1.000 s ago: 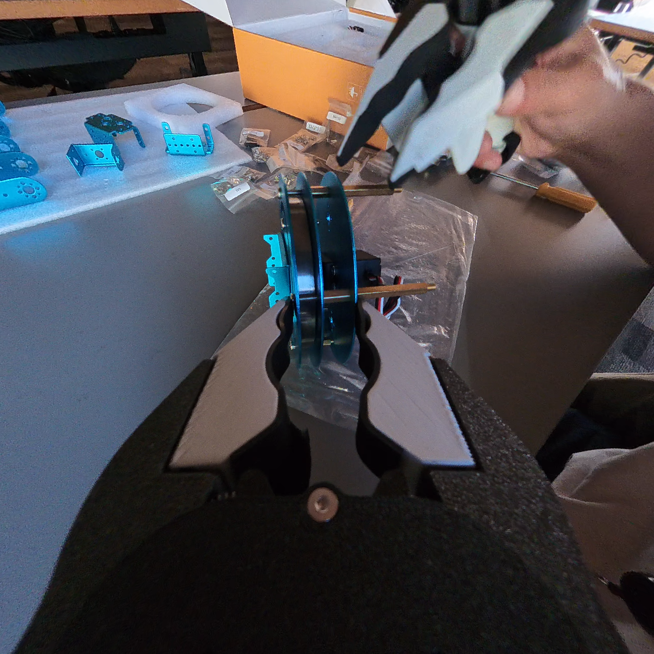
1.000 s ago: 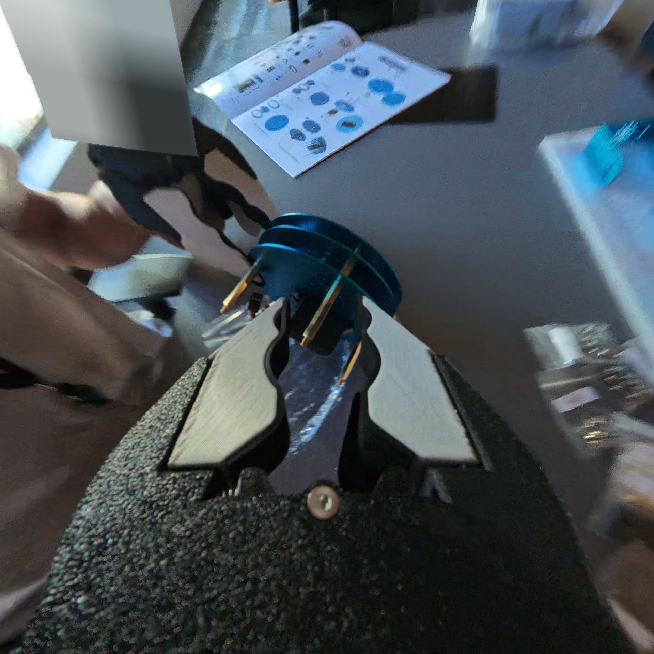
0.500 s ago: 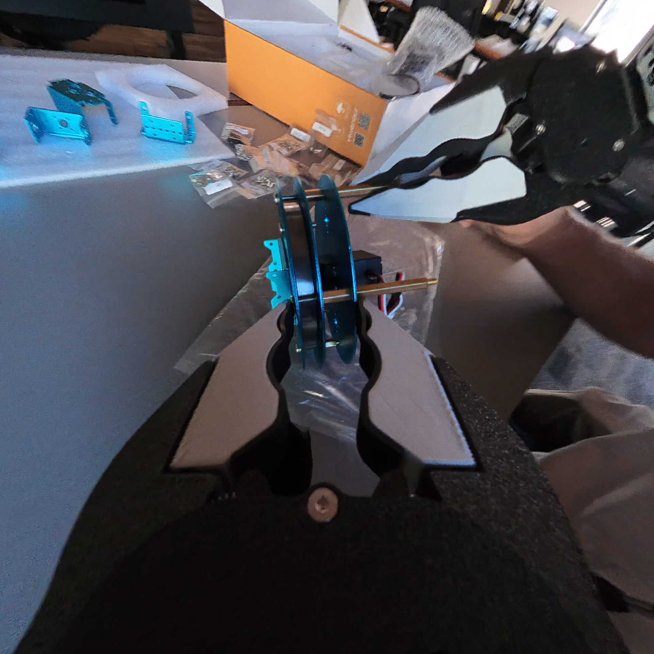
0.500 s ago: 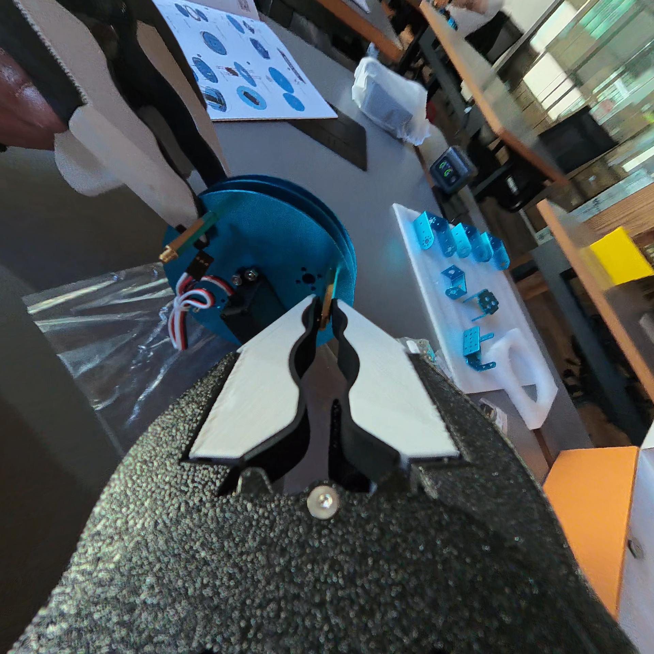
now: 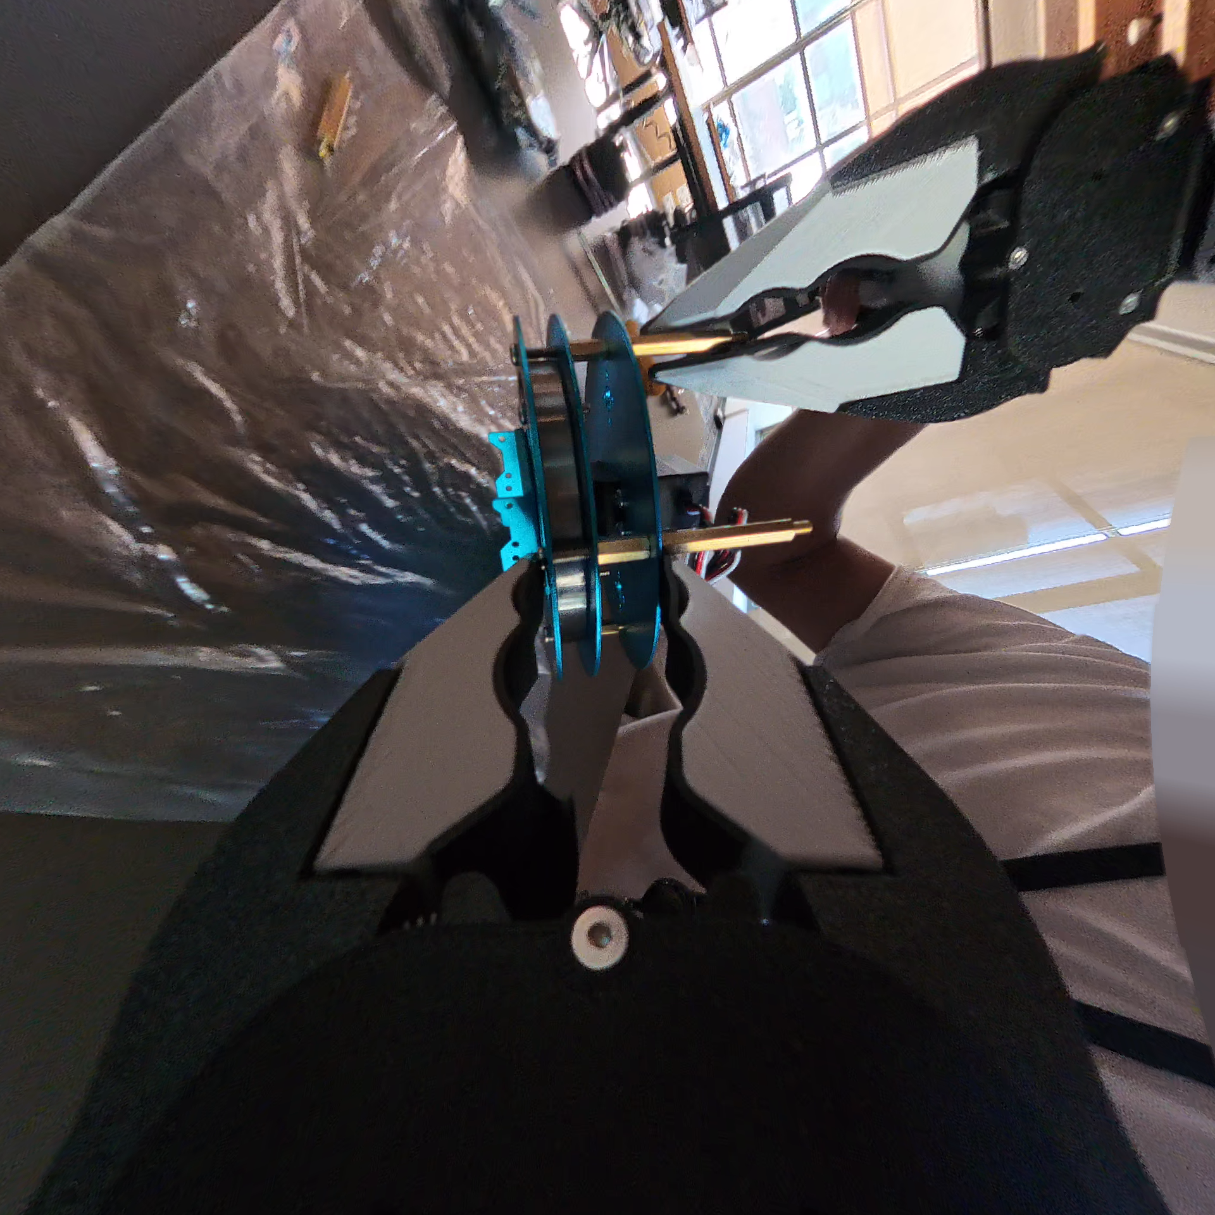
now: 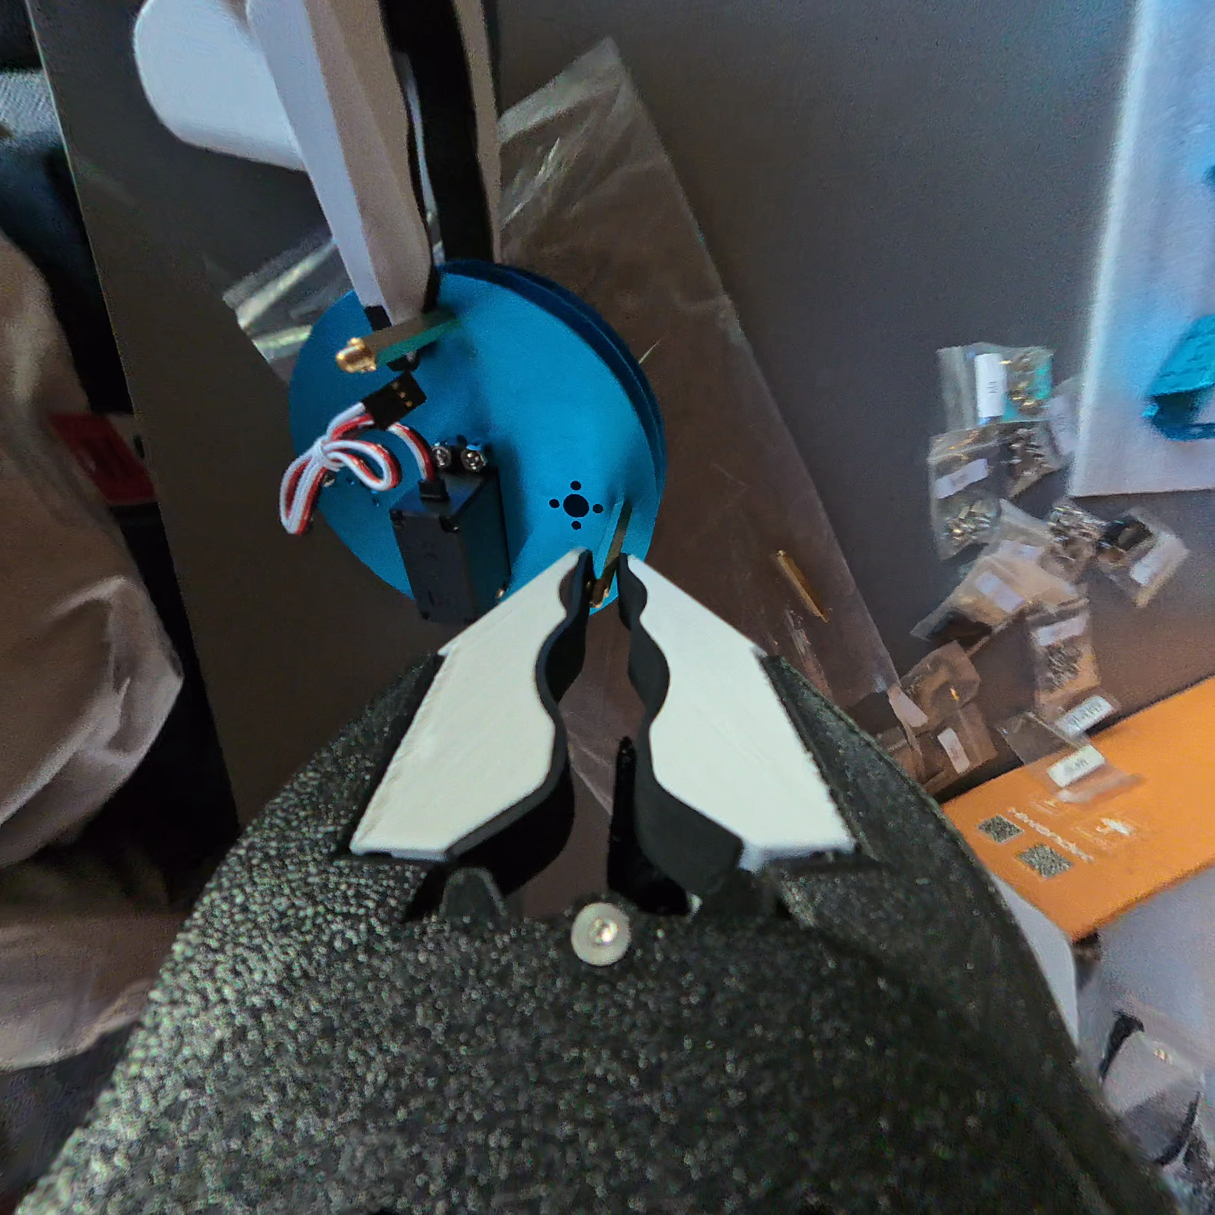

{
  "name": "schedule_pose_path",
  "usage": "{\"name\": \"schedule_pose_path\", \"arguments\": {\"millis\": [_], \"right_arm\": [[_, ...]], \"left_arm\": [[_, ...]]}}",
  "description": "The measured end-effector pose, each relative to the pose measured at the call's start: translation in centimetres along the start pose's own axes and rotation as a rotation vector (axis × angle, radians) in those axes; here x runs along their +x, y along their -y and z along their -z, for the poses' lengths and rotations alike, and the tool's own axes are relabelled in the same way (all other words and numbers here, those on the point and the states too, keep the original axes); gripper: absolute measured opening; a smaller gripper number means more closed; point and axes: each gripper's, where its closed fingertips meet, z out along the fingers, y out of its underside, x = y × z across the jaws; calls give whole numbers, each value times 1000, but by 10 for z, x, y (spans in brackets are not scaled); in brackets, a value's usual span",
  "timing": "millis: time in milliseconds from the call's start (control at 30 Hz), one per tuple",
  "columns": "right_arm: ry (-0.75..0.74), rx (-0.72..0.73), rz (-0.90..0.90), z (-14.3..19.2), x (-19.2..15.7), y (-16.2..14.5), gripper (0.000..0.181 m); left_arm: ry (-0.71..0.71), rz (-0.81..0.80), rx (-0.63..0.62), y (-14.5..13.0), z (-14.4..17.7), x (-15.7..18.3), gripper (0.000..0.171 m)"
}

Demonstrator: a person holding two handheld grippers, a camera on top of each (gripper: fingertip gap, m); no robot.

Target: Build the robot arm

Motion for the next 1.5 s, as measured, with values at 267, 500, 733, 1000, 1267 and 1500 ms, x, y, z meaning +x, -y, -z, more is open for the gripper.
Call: {"name": "schedule_pose_path", "arguments": {"millis": [267, 500, 733, 1000, 1267, 1500], "right_arm": [[213, 76, 30, -32, 26, 14, 4], [271, 188, 23, -45, 29, 17, 0], [288, 488, -102, -13, 31, 2, 9], [434, 748, -46, 4, -12, -7, 18], [450, 738, -3, 17, -25, -8, 36], [357, 704, 60, -9, -29, -1, 5]], "left_arm": [[-12, 135, -94, -2, -4, -26, 37], [174, 42, -68, 9, 17, -44, 47], [397, -253, 36, 6, 46, -45, 46], [456, -638, 302, -6, 9, 20, 39], [775, -736, 399, -3, 5, 9, 38], [918, -652, 358, 1, 15, -25, 39]]}}
